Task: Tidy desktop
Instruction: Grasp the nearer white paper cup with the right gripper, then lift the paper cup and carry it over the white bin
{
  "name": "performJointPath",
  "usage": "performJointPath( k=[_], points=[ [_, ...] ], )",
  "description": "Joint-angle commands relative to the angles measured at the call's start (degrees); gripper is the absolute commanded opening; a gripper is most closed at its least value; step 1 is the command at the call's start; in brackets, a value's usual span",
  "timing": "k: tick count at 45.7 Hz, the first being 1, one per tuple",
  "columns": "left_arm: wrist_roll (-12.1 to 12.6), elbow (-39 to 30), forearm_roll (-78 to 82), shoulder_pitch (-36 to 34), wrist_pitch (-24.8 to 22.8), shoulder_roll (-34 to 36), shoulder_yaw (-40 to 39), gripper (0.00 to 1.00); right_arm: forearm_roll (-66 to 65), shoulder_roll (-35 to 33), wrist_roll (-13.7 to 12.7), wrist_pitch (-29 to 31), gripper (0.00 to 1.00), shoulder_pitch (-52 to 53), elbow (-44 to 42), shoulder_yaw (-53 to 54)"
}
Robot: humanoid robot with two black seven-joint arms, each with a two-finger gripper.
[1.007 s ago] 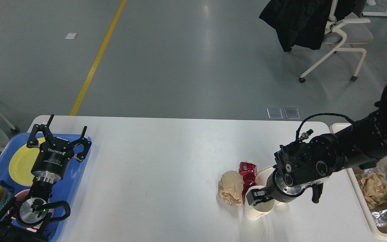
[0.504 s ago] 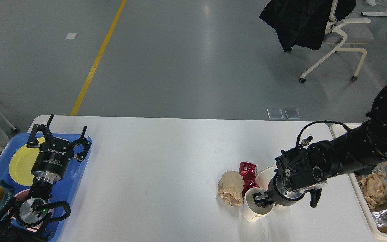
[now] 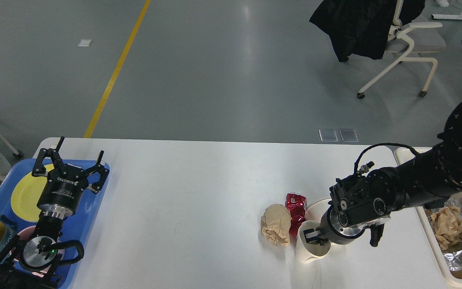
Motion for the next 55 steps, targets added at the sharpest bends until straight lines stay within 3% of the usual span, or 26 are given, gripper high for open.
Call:
performJointPath(
  k=[1,10,20,27,35,43,49,55],
  points=[
    [0.00,0.00,0.00,0.00,0.00,0.00,0.00,0.96,0.31,-0.47,0.01,2.83,0.00,1.70,1.30,-0.19],
    [0.00,0.00,0.00,0.00,0.00,0.00,0.09,0.96,5.41,-8.73,0.36,15.05,0.00,20.93,11.76,-3.34],
    [0.00,0.00,0.00,0.00,0.00,0.00,0.09,0.96,8.93,-12.60,0.80,27.97,0.00,40.01,13.79,-13.63],
    [0.00,0.00,0.08,0.00,0.00,0.00,0.09,0.96,9.10,-14.36,0.89,30.88,0.00,47.06,14.67,-16.80],
    [0.00,0.00,0.00,0.00,0.00,0.00,0.09,0.96,9.10,-14.36,0.98,30.00,0.00,46.19,14.32,-17.33],
    [-0.09,0.00,0.00,0.08,0.00,0.00,0.09,0.96,8.84,-16.46,0.98,26.84,0.00,38.55,8.79,-22.60],
    [0.00,0.00,0.00,0.08,0.00,0.00,0.09,0.96,8.05,-23.84,0.80,25.34,0.00,26.87,-2.27,-22.43],
    [0.00,0.00,0.00,0.08,0.00,0.00,0.09,0.96,8.05,-25.26,0.89,25.08,0.00,10.63,-17.91,-20.85]
  ],
)
